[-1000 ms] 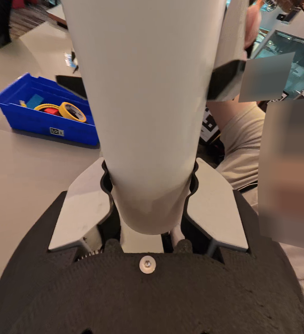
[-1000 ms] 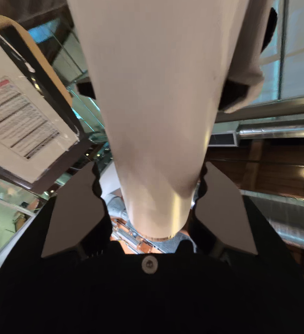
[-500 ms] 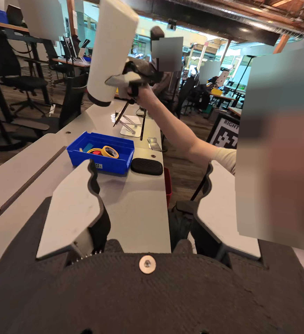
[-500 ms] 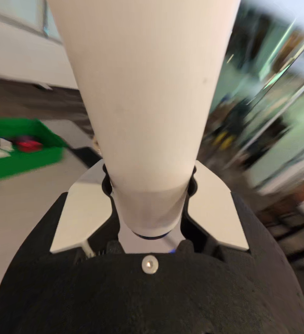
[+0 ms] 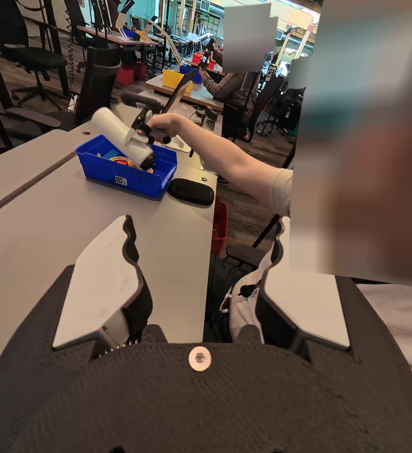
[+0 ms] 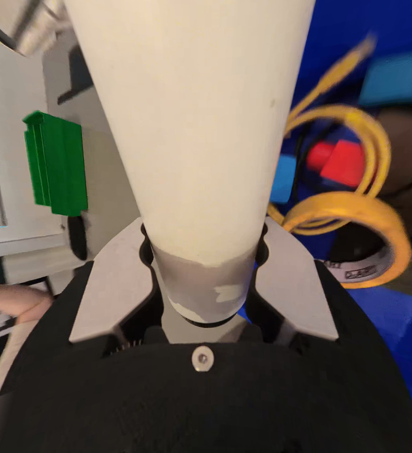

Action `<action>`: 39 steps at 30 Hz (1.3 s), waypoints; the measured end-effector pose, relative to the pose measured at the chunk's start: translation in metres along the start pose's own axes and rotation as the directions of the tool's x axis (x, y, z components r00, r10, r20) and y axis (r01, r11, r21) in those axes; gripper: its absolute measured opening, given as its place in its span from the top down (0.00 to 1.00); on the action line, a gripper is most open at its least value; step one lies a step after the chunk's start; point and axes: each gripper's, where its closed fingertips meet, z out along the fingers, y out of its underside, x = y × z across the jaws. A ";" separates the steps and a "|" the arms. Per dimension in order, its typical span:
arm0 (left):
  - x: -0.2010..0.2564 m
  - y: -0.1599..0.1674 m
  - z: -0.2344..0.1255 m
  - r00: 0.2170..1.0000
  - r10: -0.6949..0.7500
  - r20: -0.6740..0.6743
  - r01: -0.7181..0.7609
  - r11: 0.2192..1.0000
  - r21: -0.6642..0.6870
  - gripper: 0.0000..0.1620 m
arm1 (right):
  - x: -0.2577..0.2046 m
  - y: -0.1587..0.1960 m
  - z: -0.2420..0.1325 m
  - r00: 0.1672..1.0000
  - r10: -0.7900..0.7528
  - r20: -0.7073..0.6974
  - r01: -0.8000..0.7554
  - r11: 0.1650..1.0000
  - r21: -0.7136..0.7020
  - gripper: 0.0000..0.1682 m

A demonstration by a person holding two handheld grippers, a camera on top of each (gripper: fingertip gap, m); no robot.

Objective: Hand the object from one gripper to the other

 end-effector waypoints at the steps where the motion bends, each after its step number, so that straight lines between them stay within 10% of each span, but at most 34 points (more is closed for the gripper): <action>1: -0.001 0.003 0.002 1.000 -0.016 0.000 0.016 1.000 -0.007 0.34 | 0.009 0.010 0.014 0.998 0.065 0.020 -0.064 0.996 -0.059 0.49; 12: -0.004 0.016 0.014 0.999 -0.038 0.032 0.039 0.999 -0.020 0.33 | 0.022 0.001 0.011 0.954 -0.064 -0.293 0.024 0.990 -0.138 0.53; 17: -0.036 0.031 -0.016 0.956 0.015 0.293 -0.025 0.999 0.031 0.33 | -0.075 -0.019 -0.030 0.907 -0.371 -0.201 0.405 0.899 0.168 0.53; 22: -0.130 0.082 -0.089 0.711 0.015 0.703 0.003 1.000 -0.024 0.33 | -0.230 0.016 -0.075 0.600 -0.765 -0.234 0.635 0.278 0.720 0.54; 25: -0.182 0.124 -0.125 0.620 -0.055 0.783 0.128 0.991 -0.031 0.37 | -0.285 0.042 -0.102 0.483 -0.738 -0.470 0.556 -0.157 0.817 0.56; 27: -0.210 0.155 -0.143 0.583 -0.083 0.808 0.223 0.973 -0.061 0.43 | -0.313 0.057 -0.104 0.433 -0.733 -0.524 0.516 -0.275 0.811 0.66; 39: -0.269 0.265 -0.111 0.612 -0.124 0.781 0.588 0.732 -0.345 0.62 | -0.348 0.062 -0.050 0.371 -0.840 -0.397 0.529 -0.160 0.833 0.75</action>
